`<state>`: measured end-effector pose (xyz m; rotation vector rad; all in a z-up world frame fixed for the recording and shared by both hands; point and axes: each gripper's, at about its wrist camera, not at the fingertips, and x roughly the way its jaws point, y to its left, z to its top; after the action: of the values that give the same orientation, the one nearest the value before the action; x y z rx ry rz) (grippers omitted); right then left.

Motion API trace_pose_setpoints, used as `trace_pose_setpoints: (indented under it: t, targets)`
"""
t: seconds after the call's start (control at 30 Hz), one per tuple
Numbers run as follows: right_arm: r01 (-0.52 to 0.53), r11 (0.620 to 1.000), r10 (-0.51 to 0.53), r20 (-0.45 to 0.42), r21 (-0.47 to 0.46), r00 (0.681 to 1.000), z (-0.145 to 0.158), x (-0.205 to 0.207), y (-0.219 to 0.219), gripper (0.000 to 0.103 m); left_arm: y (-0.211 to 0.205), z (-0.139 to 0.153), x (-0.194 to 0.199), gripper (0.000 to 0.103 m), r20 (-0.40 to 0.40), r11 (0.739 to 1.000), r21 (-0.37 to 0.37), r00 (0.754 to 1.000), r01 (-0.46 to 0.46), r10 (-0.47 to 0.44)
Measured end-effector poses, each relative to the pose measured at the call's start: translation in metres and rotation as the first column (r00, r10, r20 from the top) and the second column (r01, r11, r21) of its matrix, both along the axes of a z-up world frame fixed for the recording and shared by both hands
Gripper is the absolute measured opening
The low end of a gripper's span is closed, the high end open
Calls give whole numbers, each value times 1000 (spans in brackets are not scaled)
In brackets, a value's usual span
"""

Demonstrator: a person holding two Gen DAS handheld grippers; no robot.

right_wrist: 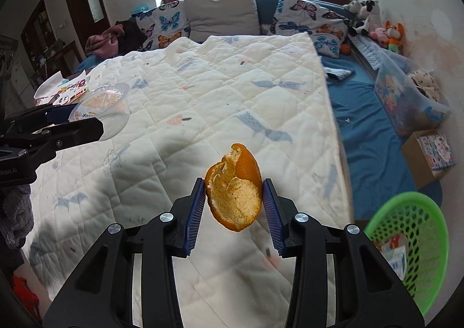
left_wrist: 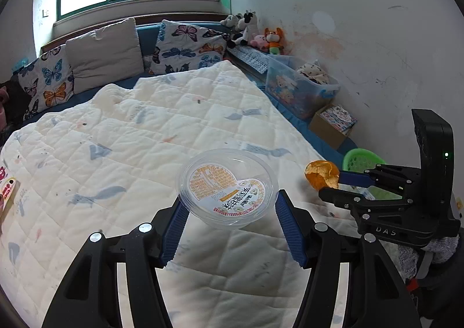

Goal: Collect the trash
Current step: 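Carry the peel and container over the green basket with both tools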

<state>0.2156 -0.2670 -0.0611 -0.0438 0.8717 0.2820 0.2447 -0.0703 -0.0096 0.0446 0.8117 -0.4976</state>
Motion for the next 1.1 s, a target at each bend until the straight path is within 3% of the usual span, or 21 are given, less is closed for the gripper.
trace_pose_setpoints:
  t: [0.43, 0.87, 1.1]
  targets:
    - [194, 981, -194, -11, 10, 981, -3, -80, -107, 41, -69, 6, -47, 59, 2, 993, -12, 993, 121, -121]
    - [424, 905, -424, -48, 4, 905, -18, -126, -222, 44, -157, 9, -66, 59, 0, 965, -12, 965, 263, -263]
    - [494, 869, -493, -47, 11, 869, -22, -141, -250, 64, -194, 7, -70, 59, -6, 949, 8, 949, 315, -315]
